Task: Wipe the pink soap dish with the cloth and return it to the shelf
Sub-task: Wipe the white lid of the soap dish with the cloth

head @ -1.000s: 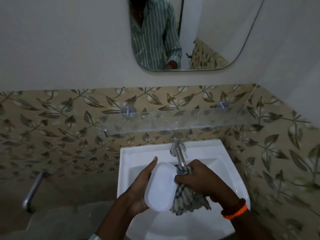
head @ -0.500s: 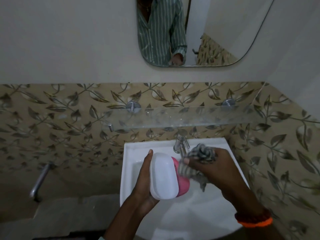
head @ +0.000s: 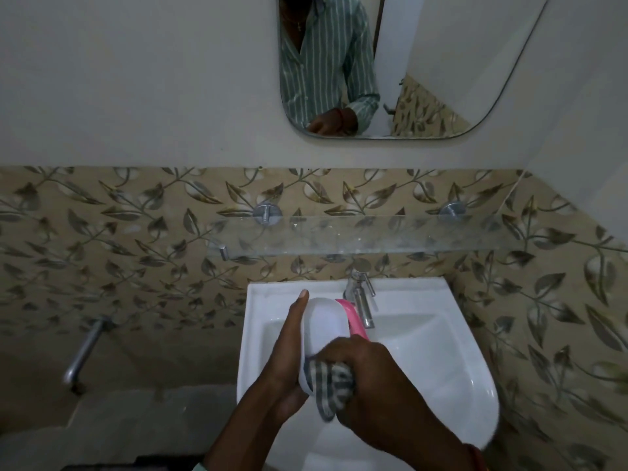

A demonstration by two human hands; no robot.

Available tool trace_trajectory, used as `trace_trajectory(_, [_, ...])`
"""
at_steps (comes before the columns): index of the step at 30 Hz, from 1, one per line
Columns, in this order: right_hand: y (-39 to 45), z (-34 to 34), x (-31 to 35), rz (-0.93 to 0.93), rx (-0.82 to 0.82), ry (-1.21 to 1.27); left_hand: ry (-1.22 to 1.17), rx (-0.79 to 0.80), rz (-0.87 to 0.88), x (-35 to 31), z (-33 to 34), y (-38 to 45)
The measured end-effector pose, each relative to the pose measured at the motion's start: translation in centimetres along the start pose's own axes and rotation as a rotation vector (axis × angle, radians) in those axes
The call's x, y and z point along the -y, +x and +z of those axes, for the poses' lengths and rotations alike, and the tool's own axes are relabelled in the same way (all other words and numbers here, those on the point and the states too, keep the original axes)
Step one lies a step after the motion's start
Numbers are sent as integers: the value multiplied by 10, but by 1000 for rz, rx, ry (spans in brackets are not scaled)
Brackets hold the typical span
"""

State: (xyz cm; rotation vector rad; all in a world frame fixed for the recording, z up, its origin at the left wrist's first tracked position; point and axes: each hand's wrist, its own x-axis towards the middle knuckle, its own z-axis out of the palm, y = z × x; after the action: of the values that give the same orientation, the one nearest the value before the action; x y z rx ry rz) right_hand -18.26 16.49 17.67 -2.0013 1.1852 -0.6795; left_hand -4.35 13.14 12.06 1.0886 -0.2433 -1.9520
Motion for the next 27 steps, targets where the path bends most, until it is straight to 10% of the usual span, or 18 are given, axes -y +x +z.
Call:
trace_trajectory(8, [16,-4,7,-95,-289,-425,41,27,85,10,23,-19])
trace_trajectory(16, [12,-6,31,126,-175,-816,145,-110,189,4,35,-32])
trace_trajectory(22, [-4,-13,28,-4,120,-373,13,-70,75,-1,22,-29])
trace_trajectory(27, [14,-14,21,-86,-18,-328,-60,-12,70,7,20,-24])
